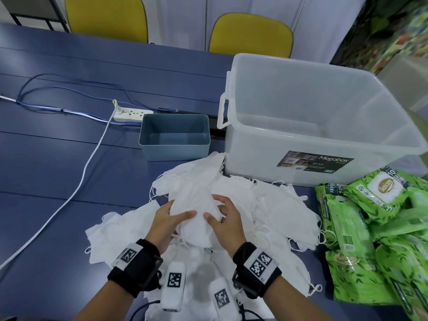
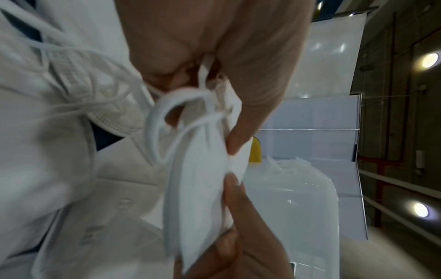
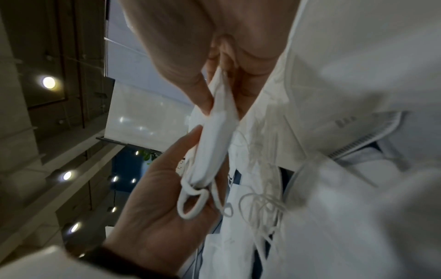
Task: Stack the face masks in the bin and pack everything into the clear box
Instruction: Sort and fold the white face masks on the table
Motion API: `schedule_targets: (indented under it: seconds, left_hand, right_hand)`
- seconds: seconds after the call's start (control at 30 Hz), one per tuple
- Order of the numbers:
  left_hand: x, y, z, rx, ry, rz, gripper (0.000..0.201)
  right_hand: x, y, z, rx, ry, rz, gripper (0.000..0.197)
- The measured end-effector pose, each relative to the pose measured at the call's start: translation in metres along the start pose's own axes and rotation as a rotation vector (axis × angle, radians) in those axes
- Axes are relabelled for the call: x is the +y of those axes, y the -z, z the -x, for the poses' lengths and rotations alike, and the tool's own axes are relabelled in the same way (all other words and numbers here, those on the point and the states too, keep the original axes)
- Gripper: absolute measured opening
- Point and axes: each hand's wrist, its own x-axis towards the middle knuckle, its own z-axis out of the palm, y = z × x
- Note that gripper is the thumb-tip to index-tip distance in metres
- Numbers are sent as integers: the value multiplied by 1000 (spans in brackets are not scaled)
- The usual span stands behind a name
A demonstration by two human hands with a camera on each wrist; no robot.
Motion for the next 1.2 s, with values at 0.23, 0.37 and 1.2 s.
schedule_targets:
  seconds: [0.23, 0.37, 1.2]
  left_hand:
    - [-2, 9, 1, 135, -53, 34, 39]
    - [-4, 26, -1, 223, -65, 12, 37]
    - [10, 21, 0, 146, -311, -375, 26]
  right_hand:
    - [5, 28, -36, 63, 28, 375, 22]
    - [8, 65, -51, 28, -136, 961, 58]
    - [-48, 96, -46, 214, 35, -50, 30]
